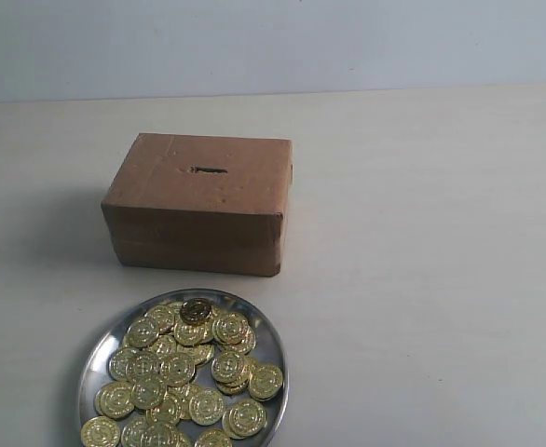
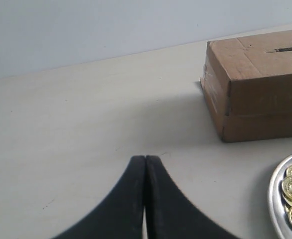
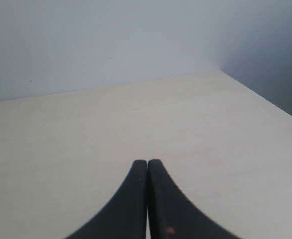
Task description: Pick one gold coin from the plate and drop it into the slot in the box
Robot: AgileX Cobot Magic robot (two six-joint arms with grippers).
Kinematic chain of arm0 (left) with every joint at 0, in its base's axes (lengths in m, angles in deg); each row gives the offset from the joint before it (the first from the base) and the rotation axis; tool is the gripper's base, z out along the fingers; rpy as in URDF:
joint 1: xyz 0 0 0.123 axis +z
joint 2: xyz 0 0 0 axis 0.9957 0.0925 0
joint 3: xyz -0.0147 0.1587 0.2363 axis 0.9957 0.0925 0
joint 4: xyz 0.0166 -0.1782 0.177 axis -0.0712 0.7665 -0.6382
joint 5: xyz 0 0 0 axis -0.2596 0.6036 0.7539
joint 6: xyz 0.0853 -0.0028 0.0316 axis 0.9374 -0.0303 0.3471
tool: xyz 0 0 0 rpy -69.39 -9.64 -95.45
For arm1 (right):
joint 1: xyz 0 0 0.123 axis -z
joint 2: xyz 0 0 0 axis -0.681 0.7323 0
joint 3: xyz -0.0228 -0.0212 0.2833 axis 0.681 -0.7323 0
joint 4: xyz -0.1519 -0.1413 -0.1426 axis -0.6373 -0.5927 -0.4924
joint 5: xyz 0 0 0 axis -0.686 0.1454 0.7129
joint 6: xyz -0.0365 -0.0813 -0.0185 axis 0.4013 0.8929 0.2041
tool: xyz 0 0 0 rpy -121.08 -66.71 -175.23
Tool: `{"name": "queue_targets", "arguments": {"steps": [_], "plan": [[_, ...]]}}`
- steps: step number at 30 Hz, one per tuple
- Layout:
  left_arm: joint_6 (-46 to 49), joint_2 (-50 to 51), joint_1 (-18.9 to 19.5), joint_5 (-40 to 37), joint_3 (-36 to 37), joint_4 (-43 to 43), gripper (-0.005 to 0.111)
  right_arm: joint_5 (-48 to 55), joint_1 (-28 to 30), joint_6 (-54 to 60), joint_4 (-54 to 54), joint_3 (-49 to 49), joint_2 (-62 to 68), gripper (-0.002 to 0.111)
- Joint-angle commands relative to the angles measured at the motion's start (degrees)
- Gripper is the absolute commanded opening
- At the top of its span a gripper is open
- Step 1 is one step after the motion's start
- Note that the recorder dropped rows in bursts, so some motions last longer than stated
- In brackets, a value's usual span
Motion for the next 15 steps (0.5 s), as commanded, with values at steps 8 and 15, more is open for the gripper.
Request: {"name": "queue_targets", "arguments": {"steps": [8,15], "plan": [[-0.07,-0.26,-0.31,1.21,0.04,0.03,0.0,-0.23,0.29,0.08,0.03,-0.24,-0.27,0.0],[-1.14,-0.26,-0.3,1.87,0.04,0.46,0.0,-0.23,0.29,0.08,0.03,-0.24,-0.27,0.0]]}}
